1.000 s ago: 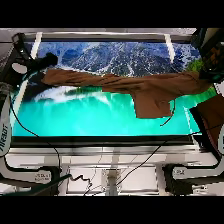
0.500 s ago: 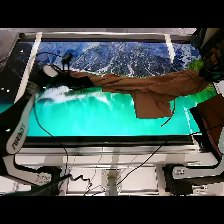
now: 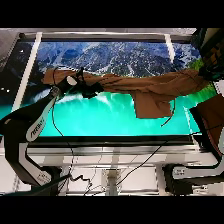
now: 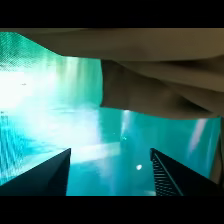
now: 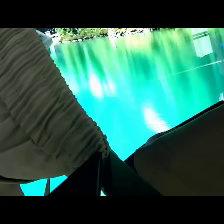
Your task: Fold the clothes and pants, and hang the long-sleeved shirts on hangers.
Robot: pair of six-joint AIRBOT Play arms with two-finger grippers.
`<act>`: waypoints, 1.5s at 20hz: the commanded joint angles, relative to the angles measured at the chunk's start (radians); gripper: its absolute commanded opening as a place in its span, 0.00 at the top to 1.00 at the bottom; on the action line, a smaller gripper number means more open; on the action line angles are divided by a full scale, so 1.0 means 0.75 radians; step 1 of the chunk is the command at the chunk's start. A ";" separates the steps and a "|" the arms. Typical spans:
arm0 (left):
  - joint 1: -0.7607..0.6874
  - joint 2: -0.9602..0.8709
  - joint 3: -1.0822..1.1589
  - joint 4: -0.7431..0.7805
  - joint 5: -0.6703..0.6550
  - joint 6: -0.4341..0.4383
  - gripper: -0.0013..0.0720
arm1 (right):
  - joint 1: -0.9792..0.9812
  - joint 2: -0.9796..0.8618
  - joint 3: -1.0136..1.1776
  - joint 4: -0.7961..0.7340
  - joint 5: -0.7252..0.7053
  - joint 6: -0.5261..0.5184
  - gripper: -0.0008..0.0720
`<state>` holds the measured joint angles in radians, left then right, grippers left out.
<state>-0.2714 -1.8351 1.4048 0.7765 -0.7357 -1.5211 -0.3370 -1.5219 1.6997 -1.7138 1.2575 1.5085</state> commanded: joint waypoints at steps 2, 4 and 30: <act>-0.019 -0.067 0.002 -0.161 0.123 -0.016 0.35 | -0.001 0.001 0.000 0.002 -0.002 0.000 0.95; -0.038 -0.089 0.003 -0.180 0.169 -0.016 0.35 | -0.001 0.001 0.000 0.002 -0.002 0.000 0.95; 0.440 0.897 0.003 0.375 0.460 0.249 0.97 | 0.002 0.003 0.000 0.076 -0.097 0.001 0.95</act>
<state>-0.0250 -1.2926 1.4055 0.9337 -0.3885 -1.3476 -0.3367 -1.5215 1.6993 -1.6798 1.1885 1.5085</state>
